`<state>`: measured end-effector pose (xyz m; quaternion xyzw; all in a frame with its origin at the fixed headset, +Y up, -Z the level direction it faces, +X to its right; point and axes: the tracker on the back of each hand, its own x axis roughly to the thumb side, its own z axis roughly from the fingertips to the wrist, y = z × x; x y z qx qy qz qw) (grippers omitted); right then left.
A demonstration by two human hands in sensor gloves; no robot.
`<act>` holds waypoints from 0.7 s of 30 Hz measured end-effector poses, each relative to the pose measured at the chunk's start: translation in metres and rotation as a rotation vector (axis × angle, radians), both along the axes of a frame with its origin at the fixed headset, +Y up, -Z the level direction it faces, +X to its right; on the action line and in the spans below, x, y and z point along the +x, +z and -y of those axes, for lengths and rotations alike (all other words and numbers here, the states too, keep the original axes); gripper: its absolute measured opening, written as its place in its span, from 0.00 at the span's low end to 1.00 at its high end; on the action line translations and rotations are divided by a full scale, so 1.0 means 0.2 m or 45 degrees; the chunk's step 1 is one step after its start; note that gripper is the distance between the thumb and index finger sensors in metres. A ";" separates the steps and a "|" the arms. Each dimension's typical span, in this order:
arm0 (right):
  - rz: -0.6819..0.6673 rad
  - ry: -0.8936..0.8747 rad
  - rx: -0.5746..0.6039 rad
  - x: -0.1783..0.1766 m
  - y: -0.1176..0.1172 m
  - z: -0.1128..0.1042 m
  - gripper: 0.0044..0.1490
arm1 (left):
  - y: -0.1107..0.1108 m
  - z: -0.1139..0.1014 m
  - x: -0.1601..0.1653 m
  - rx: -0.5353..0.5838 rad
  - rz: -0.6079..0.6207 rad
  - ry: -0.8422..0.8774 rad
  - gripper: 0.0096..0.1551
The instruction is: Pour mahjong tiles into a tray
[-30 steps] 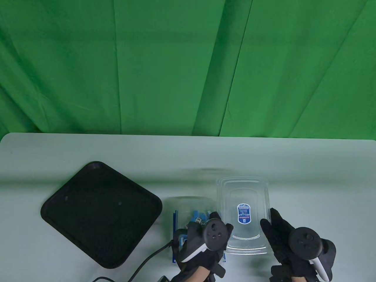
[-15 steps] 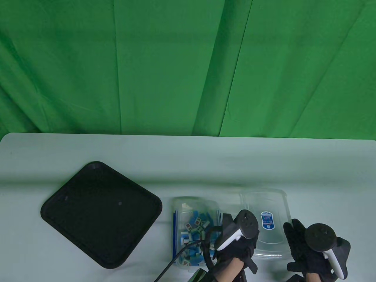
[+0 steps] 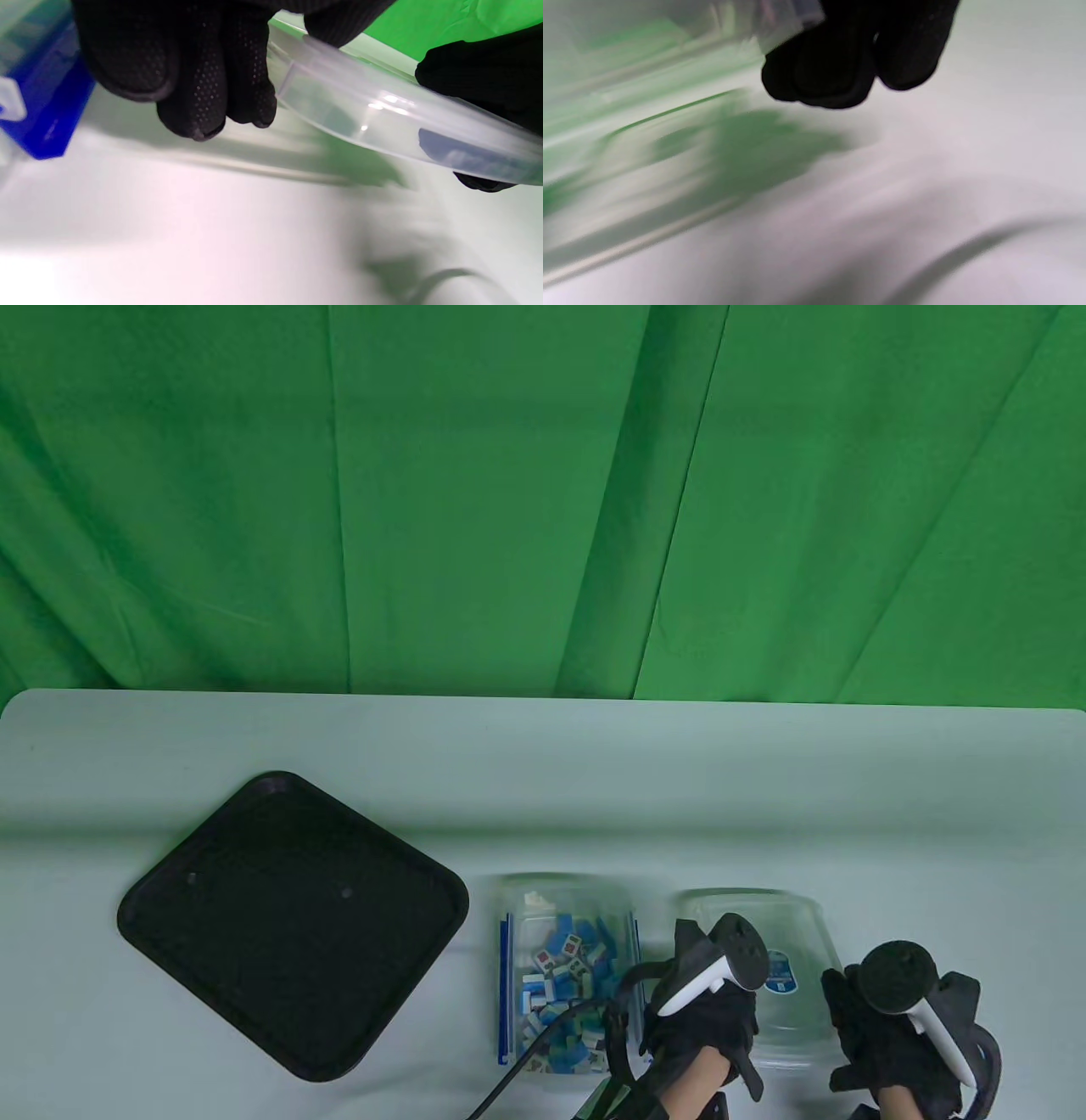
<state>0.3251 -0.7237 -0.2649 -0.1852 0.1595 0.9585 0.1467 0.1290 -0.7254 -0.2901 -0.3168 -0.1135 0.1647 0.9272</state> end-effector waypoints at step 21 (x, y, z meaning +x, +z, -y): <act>-0.019 0.136 -0.191 -0.05 -0.07 0.13 0.37 | 0.01 0.12 0.07 -0.017 0.020 -0.245 0.38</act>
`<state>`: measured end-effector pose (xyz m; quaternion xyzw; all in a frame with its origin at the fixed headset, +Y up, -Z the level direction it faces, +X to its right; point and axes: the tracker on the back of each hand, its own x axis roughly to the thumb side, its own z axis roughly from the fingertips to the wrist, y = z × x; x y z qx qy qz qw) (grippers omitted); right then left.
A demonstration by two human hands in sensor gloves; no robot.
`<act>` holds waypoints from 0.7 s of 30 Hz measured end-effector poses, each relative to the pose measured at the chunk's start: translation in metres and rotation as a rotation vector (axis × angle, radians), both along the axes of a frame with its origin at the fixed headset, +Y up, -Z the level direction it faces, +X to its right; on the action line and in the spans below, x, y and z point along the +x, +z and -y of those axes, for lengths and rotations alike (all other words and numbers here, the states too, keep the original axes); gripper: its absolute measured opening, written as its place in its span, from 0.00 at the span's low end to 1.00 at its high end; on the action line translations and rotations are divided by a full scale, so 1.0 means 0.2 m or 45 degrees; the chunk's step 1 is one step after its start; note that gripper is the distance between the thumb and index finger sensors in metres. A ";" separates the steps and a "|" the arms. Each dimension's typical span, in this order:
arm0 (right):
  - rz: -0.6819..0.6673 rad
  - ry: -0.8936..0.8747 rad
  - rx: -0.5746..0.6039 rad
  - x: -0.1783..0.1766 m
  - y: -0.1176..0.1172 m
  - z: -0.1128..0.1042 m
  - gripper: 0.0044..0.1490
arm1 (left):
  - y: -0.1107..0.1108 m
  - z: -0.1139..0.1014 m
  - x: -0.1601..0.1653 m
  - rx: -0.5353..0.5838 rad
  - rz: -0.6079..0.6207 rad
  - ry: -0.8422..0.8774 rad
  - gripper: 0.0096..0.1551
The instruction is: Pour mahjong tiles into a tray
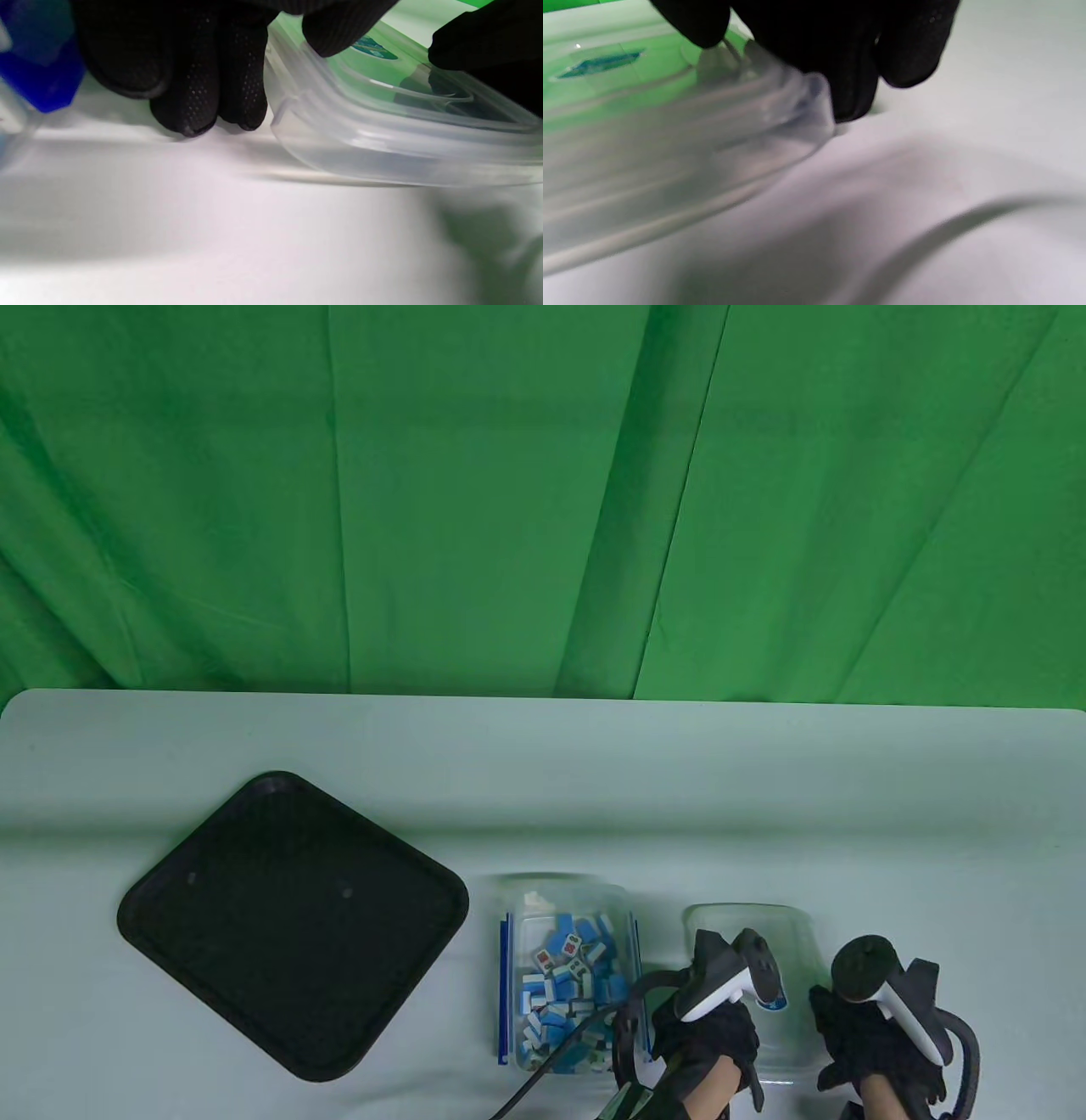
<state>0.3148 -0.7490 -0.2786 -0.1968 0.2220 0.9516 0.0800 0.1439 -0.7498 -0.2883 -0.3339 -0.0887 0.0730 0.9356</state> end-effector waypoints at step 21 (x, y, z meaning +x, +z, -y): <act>-0.057 0.115 0.150 -0.08 0.04 -0.07 0.36 | 0.06 -0.22 -0.03 0.252 0.110 -0.054 0.37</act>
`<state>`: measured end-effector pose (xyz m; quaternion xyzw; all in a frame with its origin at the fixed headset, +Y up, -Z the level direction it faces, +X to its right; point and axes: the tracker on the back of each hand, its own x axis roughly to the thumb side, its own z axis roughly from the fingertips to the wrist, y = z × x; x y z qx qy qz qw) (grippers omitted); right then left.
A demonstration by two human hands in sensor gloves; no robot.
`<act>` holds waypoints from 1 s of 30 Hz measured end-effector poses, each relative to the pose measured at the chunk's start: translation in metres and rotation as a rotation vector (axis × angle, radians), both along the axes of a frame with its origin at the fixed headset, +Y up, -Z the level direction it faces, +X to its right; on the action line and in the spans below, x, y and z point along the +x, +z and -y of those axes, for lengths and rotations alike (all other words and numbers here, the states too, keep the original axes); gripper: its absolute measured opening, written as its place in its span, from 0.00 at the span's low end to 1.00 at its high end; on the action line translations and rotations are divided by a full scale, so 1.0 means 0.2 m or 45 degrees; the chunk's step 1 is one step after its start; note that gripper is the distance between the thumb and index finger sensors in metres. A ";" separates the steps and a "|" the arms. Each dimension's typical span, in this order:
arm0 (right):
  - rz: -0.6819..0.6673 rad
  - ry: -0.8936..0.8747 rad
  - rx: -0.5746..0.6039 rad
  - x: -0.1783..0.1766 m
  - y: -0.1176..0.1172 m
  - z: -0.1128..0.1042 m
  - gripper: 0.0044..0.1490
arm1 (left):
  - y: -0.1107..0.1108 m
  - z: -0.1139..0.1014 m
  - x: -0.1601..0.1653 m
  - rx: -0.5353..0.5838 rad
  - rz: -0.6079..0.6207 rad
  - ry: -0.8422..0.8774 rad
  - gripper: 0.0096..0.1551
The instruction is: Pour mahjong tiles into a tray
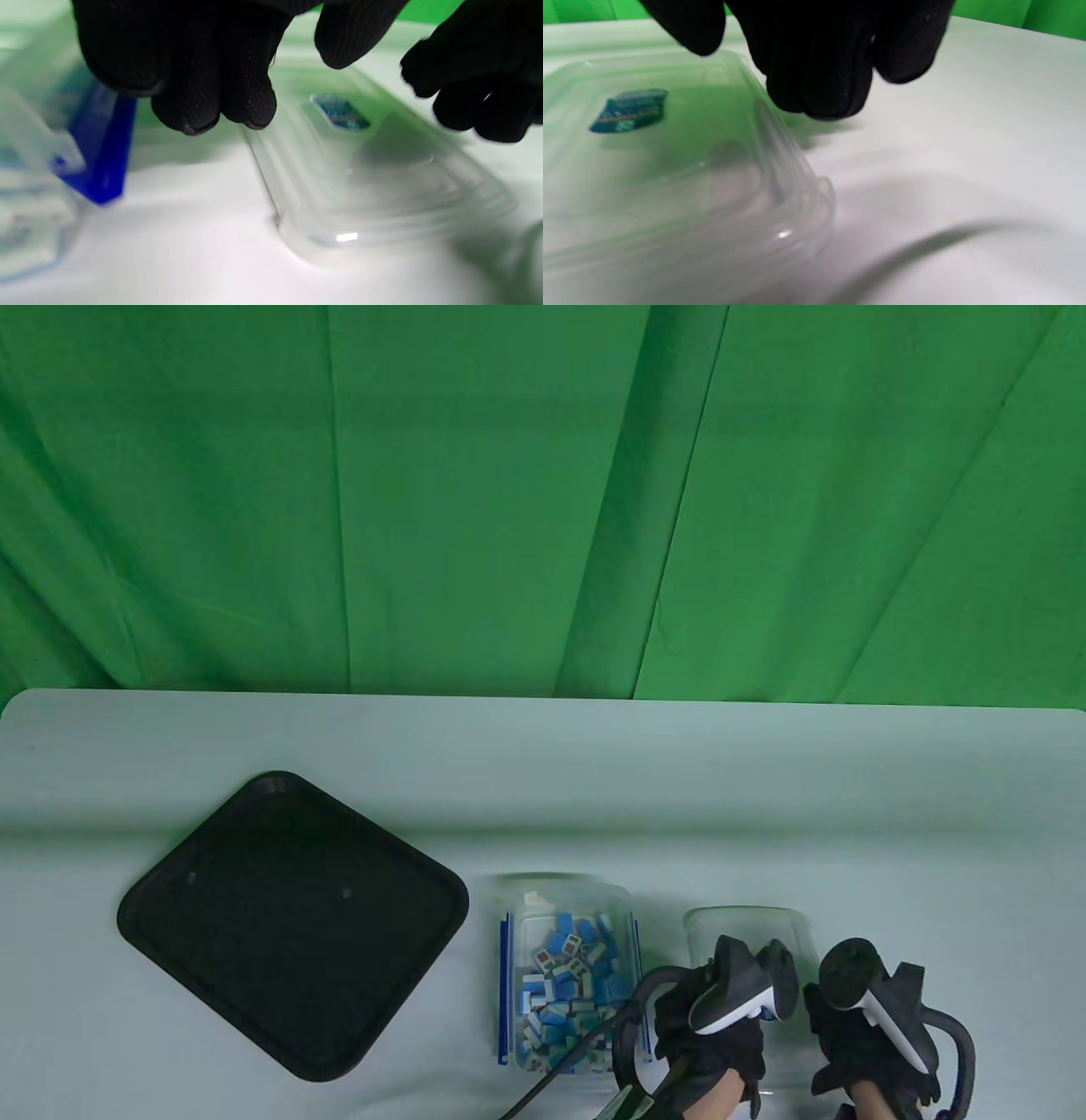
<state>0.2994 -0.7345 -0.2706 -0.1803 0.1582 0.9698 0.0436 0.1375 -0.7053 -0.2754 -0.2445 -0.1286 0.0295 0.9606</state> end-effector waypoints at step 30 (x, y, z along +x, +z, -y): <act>-0.487 -0.366 0.129 -0.81 0.06 -0.18 0.50 | 0.04 0.06 -1.23 -0.107 -0.241 0.395 0.51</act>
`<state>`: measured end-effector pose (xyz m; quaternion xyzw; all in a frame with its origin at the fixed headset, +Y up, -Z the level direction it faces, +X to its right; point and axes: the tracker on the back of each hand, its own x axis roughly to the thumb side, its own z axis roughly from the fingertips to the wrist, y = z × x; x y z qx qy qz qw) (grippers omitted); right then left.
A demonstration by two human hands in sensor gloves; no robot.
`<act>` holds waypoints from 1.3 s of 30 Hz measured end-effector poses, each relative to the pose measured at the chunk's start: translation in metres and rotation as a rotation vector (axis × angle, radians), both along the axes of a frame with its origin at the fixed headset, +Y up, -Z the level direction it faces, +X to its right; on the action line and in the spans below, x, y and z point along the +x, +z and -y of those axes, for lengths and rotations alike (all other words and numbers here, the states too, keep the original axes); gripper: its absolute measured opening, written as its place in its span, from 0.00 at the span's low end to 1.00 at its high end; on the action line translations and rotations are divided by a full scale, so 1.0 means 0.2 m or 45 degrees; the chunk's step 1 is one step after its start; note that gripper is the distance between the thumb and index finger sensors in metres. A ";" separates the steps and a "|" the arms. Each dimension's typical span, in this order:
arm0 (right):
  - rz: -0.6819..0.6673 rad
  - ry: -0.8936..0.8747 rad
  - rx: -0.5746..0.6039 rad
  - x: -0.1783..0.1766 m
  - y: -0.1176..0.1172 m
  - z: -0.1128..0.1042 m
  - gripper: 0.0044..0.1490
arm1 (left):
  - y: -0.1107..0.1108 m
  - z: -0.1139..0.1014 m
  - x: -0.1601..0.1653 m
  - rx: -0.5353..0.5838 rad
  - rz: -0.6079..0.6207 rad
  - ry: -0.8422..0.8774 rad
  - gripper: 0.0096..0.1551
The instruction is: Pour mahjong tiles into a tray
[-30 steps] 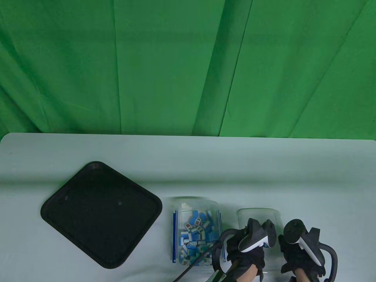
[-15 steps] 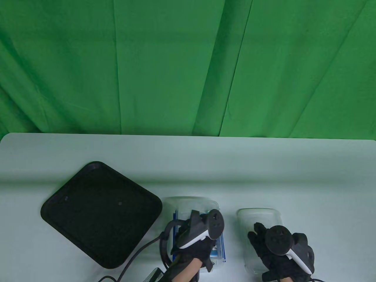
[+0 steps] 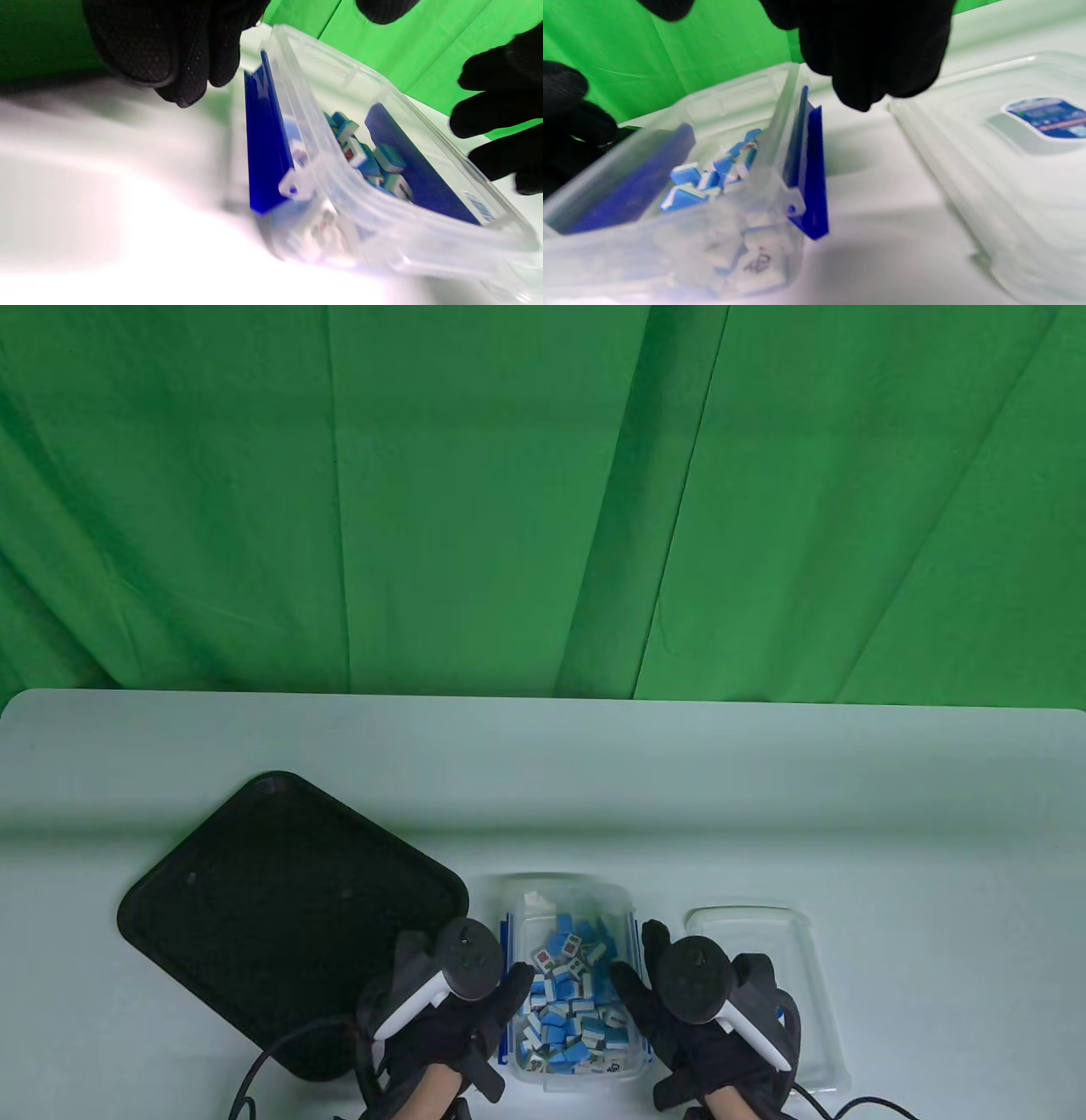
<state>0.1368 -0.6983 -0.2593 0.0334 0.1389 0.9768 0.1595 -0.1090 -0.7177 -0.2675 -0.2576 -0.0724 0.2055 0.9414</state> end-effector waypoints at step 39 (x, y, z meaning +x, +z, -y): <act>-0.075 -0.005 -0.155 -0.01 0.01 0.26 0.47 | 0.06 0.23 0.05 0.002 0.049 0.105 0.44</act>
